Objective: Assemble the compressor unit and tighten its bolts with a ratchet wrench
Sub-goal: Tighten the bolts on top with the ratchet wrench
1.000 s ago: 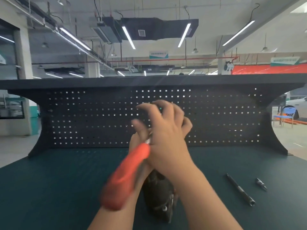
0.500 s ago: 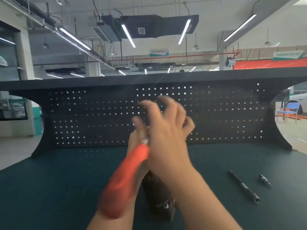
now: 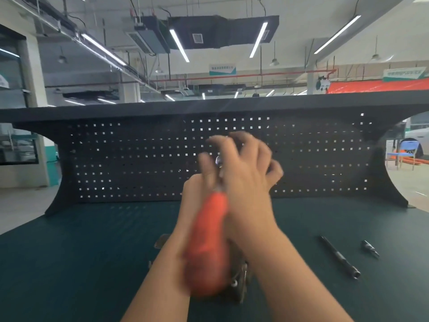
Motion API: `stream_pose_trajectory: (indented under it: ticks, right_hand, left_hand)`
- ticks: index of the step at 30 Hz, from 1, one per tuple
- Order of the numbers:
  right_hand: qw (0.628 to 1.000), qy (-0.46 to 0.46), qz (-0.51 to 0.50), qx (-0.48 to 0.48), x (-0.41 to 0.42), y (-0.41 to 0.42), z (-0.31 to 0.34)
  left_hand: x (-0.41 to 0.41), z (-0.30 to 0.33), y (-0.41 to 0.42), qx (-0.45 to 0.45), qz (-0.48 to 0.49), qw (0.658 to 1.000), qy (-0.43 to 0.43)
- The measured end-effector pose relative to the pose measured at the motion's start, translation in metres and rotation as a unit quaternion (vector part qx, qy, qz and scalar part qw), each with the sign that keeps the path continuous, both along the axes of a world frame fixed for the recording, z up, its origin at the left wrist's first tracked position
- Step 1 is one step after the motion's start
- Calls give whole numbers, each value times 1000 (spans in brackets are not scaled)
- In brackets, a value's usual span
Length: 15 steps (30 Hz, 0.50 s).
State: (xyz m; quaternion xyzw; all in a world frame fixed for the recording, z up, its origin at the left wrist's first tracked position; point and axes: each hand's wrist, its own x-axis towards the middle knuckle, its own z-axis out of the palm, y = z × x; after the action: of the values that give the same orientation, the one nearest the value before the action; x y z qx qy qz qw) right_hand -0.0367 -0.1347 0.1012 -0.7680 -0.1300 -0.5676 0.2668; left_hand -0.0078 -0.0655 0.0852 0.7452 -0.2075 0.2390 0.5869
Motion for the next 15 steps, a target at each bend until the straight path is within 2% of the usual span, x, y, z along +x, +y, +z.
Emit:
stream_pose_trajectory:
  ticks: [2,3,5,6,7,9,11,12,13,15]
  right_hand:
    - [992,28,68,100,6,-26,10]
    - [975,65,115,176,9,-42,14]
    - [912,160,202,320,16,-62,15]
    - [894,175,218,352,18,-62,13]
    - [900,150,214,348,18,-55,12]
    - [952,38,146,265,8,-28,10]
    - [994,-47,44,87,0,2,2]
    - [997,-71,-4,3,0,11,-2]
    - [997,-66,-19,-39,0,13,-4]
    - [999,-23,21,-16,4,-5,2]
  left_hand:
    - [-4,-2,-1,-14,-16,999,-36]
    - [-4,-3,-1,-15,-14,998,-52]
    - [-6,-1,-4,-15,-12,998,-66]
    - [-7,-2,-4,-20,-18,997,-68]
    - [-6,-2,-5,-30,-25,997,-69]
    - [-6,-2,-5,-41,-23,996,-74]
    - [-5,-2,-4,-26,11,997,-69]
    - [-4,-1,-4,-21,15,998,-60]
    - [-4,-1,-4,-13,7,998,-53]
    - [-5,-1,-1,-6,-17,999,-50]
